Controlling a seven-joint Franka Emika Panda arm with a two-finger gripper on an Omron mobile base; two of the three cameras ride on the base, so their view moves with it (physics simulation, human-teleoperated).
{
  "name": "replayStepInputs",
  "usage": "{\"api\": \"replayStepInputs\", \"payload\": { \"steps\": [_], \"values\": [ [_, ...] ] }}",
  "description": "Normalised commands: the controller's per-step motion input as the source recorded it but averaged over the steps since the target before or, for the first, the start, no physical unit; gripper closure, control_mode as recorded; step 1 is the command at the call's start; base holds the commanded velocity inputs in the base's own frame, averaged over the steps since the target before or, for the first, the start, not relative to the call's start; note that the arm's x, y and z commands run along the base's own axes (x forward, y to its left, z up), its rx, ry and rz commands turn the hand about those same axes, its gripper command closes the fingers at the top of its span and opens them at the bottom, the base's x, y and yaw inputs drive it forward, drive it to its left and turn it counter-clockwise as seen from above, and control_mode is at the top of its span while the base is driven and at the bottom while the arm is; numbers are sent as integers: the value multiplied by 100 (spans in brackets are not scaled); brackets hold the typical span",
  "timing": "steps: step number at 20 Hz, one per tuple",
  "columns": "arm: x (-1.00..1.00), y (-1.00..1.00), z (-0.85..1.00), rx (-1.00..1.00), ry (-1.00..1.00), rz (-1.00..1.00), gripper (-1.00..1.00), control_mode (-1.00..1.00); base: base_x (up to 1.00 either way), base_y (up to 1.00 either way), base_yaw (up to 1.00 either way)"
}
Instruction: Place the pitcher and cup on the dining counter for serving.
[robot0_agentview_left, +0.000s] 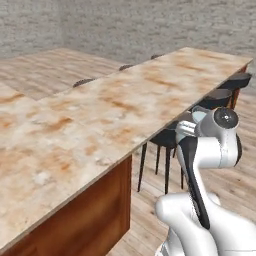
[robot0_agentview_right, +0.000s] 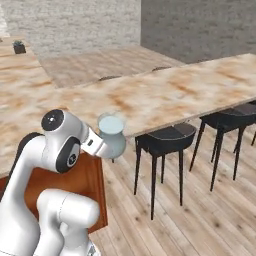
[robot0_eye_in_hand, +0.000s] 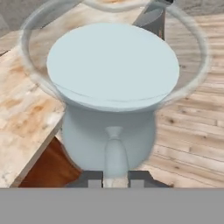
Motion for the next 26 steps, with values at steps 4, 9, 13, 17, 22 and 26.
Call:
{"api": "replayStepInputs", "payload": {
  "steps": [4,9,13,17,22,26],
  "values": [
    [0,0,0,0,0,0,100,100,58,-88,46],
    [0,0,0,0,0,0,100,100,90,-37,37],
    [0,0,0,0,0,0,100,100,57,-32,24],
    [0,0,0,0,0,0,100,100,52,-28,8],
    [91,-14,0,0,12,0,100,-100,0,0,0],
    [100,-22,0,0,14,0,100,-100,0,0,0]
  ]
}}
